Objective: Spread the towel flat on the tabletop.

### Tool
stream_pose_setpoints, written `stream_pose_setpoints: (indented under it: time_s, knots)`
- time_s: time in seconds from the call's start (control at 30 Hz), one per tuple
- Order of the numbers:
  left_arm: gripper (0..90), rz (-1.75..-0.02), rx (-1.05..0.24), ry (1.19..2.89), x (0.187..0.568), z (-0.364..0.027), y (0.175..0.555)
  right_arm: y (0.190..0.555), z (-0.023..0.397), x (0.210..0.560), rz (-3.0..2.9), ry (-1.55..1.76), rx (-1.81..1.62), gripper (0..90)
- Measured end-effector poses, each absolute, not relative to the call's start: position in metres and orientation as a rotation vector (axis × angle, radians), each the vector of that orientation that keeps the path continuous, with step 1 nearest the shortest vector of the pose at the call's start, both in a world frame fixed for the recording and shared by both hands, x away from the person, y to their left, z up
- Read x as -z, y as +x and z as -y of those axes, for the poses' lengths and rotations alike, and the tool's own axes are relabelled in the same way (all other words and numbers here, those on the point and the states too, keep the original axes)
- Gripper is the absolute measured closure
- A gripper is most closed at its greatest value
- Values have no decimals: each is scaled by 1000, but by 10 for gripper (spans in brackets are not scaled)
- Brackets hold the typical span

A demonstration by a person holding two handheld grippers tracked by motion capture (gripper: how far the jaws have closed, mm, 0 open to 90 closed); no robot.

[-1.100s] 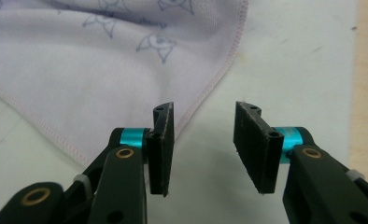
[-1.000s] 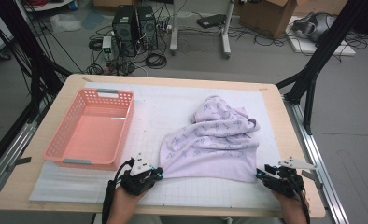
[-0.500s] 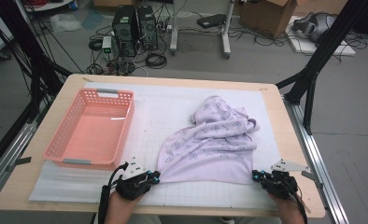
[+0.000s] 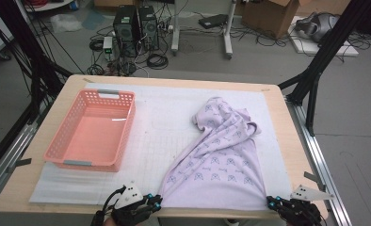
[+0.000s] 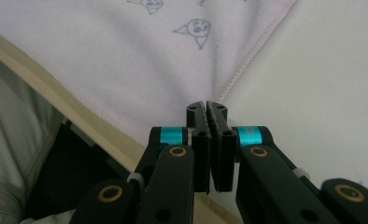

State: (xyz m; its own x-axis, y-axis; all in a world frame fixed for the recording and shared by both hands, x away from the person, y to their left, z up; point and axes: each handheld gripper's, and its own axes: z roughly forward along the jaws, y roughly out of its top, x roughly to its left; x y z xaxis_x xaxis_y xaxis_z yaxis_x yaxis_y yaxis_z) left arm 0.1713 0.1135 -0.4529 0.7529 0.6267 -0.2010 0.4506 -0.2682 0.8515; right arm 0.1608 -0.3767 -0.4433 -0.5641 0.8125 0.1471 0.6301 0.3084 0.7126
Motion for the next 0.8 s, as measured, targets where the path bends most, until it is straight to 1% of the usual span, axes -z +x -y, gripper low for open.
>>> stream_pose_setpoints:
  time_s: [0.03, 0.07, 0.1, 0.13, 0.17, 0.27, 0.37, 0.47, 0.53, 0.63, 0.77, 0.8]
  knots:
    - [599, -842, -221, 1895, 452, -115, 175, 161, 377, 444, -2332, 1313, -1111, 868]
    - [518, -854, -231, 1880, 451, -116, 179, 161, 377, 443, -2323, 1308, -1123, 842]
    - [484, -860, -247, 1868, 449, -117, 183, 162, 377, 443, -2300, 1307, -1141, 773]
    - [472, -865, -264, 1855, 447, -119, 187, 163, 378, 441, -2274, 1322, -1156, 721]
    - [450, -875, -277, 1840, 445, -120, 192, 164, 378, 440, -2247, 1332, -1173, 712]
    - [430, -893, -270, 1791, 439, -119, 210, 172, 377, 436, -2176, 1346, -1174, 626]
    - [414, -874, -285, 1806, 436, -110, 232, 183, 372, 434, -2139, 1347, -1143, 599]
    - [416, -900, -278, 1845, 436, -97, 256, 197, 366, 436, -2145, 1346, -1101, 566]
    - [416, -931, -255, 1870, 438, -88, 270, 205, 363, 438, -2158, 1345, -1091, 559]
    - [416, -963, -255, 1916, 442, -75, 287, 214, 358, 440, -2189, 1317, -1040, 549]
    - [433, -991, -239, 1956, 451, -59, 297, 224, 357, 442, -2184, 1336, -1027, 532]
    - [437, -984, -256, 1976, 452, -55, 297, 225, 357, 443, -2181, 1339, -1030, 529]
